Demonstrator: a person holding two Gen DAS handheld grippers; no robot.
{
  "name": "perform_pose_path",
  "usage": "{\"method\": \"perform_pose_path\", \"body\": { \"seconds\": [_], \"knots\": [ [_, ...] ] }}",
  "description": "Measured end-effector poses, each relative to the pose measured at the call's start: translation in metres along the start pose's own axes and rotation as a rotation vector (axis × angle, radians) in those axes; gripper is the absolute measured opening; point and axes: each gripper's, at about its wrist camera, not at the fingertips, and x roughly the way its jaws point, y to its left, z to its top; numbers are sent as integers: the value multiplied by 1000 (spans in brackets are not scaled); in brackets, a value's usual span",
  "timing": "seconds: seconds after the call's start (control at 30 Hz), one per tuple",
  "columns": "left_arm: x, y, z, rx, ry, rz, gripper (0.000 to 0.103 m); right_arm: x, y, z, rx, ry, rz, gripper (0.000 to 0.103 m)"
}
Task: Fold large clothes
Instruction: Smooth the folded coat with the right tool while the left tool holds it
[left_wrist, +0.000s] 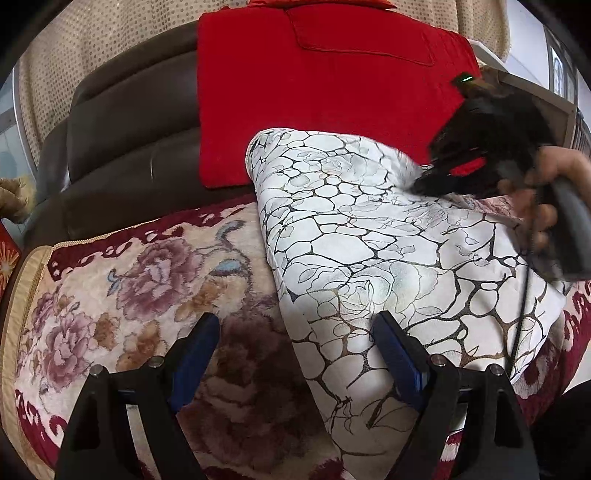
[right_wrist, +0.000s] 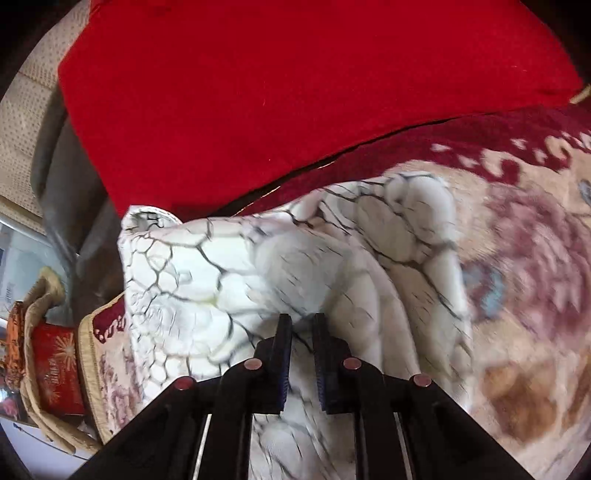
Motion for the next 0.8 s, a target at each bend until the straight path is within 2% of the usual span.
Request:
{"method": "perform_pose_path", "body": {
  "seconds": [0.13,0.2,0.33,0.43,0.53,0.6,0.63,0.73,0.8],
  "knots": [
    [0,1,-1,-12,3,-3,86,-49,15,-24,-97,-46,55,20],
    [0,1,-1,-14,2,-1,86,-71,25,-43,-160,-50,59,25],
    [-1,1,-2,-19,3,4,86,-104,42,-87,-287,-56,47,25],
    [-1,2,-2,-23,3,6,86,-107,31,-111,-320,-38,2,25],
    [-1,1,-3,-16,5,-2,86,-72,20,-124,-313,-9,-78,26],
    [-1,0,-3,-13,5,-5,86,-60,5,-133,-308,-11,-64,26],
    [-2,1,-3,-15,3,-6,86,-62,0,-140,-314,-54,-41,26],
    [-3,8,-2,-47,7,-25,86,-69,-5,-152,-346,-85,-66,25],
    [-9,15,1,-83,-21,-21,86,-70,-8,-156,-350,-88,-72,25]
  ]
}}
